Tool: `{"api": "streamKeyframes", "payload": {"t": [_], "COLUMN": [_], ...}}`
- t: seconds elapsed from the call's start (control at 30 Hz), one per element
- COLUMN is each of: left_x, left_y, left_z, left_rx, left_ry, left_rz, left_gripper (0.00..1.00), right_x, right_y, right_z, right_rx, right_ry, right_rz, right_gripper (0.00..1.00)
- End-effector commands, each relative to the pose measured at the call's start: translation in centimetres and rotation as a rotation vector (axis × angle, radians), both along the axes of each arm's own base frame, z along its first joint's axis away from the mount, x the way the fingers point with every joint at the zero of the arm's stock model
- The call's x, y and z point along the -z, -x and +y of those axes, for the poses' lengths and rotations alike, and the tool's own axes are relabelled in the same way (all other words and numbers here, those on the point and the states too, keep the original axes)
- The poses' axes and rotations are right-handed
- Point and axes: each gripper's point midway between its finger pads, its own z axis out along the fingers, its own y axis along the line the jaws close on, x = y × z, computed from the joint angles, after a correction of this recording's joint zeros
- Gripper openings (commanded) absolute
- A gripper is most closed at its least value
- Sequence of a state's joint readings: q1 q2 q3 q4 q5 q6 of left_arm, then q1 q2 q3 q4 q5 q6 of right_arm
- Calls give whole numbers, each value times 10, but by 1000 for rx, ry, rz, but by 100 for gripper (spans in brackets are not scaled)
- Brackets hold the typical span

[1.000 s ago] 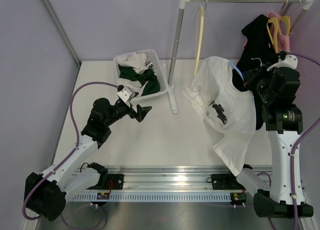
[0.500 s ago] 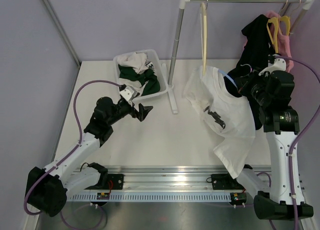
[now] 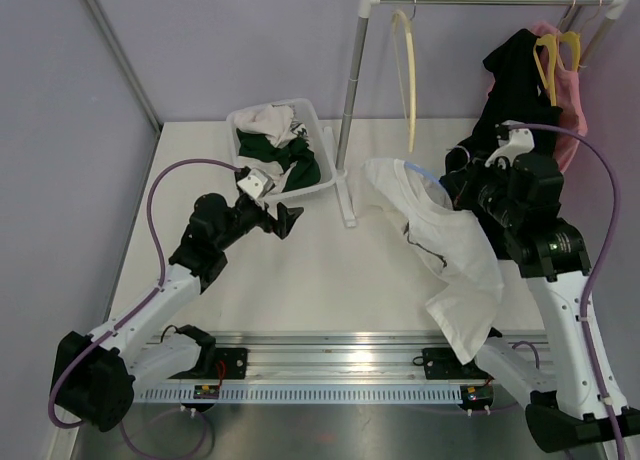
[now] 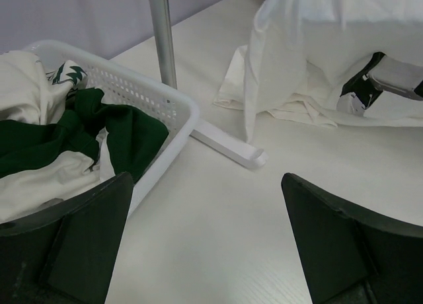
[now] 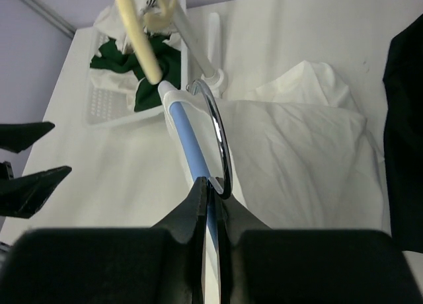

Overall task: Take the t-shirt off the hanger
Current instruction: Remove the tshirt from the hanger

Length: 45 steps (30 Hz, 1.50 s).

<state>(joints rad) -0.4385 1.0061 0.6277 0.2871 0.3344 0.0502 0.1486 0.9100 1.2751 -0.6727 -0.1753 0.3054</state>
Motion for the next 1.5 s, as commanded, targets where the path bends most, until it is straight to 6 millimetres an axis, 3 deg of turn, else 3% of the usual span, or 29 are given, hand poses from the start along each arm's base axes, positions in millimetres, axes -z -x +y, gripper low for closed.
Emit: {"api": "streamKeyframes", "payload": {"t": [0.0, 0.17, 0.3, 0.63, 0.77, 1.0, 1.23, 1.47], "left_x": [-30, -32, -33, -37, -46, -66, -76, -75], "left_y": [-9, -8, -1, 7, 14, 19, 28, 25], "left_z": [6, 6, 4, -5, -3, 6, 9, 10], "left_rx": [-65, -62, -29, 10, 13, -57, -62, -79], "left_ry": [57, 55, 52, 103, 132, 280, 377, 382], "left_rz": [-77, -86, -104, -25, -37, 1, 26, 21], "left_gripper": [99, 99, 99, 99, 99, 99, 99, 99], "right_x": [-7, 6, 7, -18, -28, -62, -65, -62], "right_y": [-3, -9, -9, 1, 0, 10, 2, -5], "right_z": [19, 54, 70, 105, 114, 138, 153, 186], "right_rx": [-49, -131, -167, -240, -238, -300, -247, -247], "right_ry": [61, 125, 154, 141, 131, 12, 31, 60], "right_rz": [-30, 3, -11, -151, -206, -367, -404, -434], "right_gripper": [0, 0, 0, 0, 0, 0, 0, 0]}}
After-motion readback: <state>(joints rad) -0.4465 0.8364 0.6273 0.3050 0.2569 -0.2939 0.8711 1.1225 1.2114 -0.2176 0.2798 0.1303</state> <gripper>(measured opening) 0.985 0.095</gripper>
